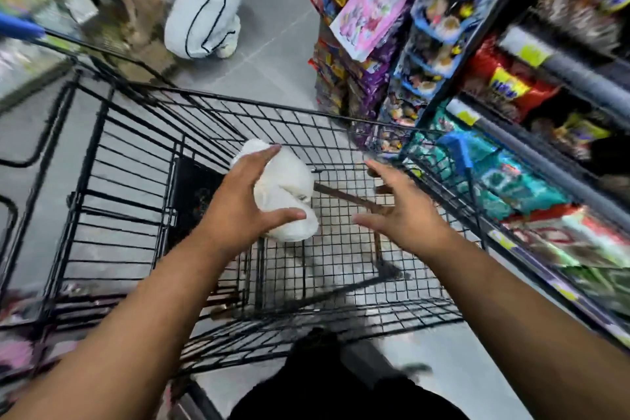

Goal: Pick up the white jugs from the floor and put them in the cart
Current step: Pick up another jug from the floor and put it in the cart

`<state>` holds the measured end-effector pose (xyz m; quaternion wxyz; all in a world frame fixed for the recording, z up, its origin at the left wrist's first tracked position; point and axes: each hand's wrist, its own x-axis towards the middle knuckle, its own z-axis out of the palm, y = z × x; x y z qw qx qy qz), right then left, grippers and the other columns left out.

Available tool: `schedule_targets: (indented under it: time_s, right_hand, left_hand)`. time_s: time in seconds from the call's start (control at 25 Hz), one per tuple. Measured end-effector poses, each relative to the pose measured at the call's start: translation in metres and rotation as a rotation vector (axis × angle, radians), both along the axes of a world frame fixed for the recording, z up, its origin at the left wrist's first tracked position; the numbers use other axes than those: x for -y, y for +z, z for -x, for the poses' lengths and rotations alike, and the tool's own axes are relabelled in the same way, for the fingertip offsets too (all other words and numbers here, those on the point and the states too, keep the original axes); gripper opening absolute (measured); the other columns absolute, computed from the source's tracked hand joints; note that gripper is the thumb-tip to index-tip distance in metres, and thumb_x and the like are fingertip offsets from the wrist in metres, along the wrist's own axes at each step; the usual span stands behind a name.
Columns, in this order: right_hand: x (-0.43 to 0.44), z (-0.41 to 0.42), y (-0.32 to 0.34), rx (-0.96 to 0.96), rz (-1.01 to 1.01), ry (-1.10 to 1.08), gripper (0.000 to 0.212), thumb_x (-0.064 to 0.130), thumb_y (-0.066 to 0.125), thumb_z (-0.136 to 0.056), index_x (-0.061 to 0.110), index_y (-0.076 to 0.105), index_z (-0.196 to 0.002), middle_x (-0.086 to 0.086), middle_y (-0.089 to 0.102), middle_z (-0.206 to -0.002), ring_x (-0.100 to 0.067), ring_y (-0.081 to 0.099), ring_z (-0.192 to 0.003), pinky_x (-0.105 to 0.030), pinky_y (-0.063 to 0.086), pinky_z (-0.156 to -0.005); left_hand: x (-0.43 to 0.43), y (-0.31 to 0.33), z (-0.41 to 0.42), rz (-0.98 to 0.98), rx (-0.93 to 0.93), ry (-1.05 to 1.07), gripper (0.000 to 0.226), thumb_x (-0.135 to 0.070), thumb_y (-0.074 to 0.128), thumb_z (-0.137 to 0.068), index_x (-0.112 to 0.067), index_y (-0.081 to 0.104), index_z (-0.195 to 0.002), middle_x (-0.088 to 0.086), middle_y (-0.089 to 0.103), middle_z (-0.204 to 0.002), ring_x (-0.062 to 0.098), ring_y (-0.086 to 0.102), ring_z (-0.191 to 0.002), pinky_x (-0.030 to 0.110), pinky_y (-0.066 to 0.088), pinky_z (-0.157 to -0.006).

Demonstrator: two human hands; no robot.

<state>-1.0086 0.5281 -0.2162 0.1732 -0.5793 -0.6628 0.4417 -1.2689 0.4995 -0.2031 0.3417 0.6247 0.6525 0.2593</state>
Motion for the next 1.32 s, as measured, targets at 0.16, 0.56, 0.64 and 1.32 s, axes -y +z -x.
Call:
schedule_targets:
  time_s: [0.16,0.56,0.64,1.32]
  right_hand:
    - [0.034,-0.098,0.051,-0.039,-0.136,-0.121,0.086,0.036,0.084,-0.07,0.045,0.036,-0.142,0.012,0.048,-0.13,-0.012,0.045,-0.129,-0.027,0.035,-0.11]
    - [0.235,-0.408,0.14,-0.127,-0.363,-0.729,0.075,0.037,0.08,-0.075,0.055,0.036,-0.134,0.014,0.045,-0.136,-0.008,0.049,-0.122,-0.035,0.048,-0.098]
    - [0.282,-0.464,0.15,-0.118,-0.397,-0.888,0.074,0.038,0.079,-0.076,0.055,0.036,-0.134,0.015,0.045,-0.138,-0.007,0.047,-0.125,-0.037,0.047,-0.1]
    - [0.555,-0.758,0.159,0.113,-0.555,-2.008,0.066,0.039,0.078,-0.074,0.065,0.037,-0.119,0.006,0.05,-0.134,-0.011,0.057,-0.11,-0.038,0.054,-0.091]
  left_hand:
    - [0.006,0.044,-0.105,-0.036,0.014,-0.175,0.104,-0.07,0.076,-0.057,-0.039,0.032,-0.146,0.0,0.041,-0.149,0.013,0.035,-0.138,0.034,0.028,-0.116]
    - [0.061,0.122,-0.469,-0.105,0.141,-0.792,0.09,-0.091,0.059,-0.049,-0.075,0.019,-0.128,-0.009,0.04,-0.148,0.006,0.042,-0.134,0.043,0.037,-0.112]
    - [0.082,0.136,-0.549,-0.093,0.165,-0.941,0.089,-0.083,0.063,-0.054,-0.068,0.022,-0.132,-0.011,0.041,-0.147,0.002,0.042,-0.131,0.041,0.036,-0.113]
    - [0.305,0.151,-1.082,0.047,0.242,-1.967,0.085,-0.07,0.07,-0.068,-0.041,0.038,-0.141,-0.007,0.047,-0.144,0.004,0.047,-0.127,0.03,0.038,-0.109]
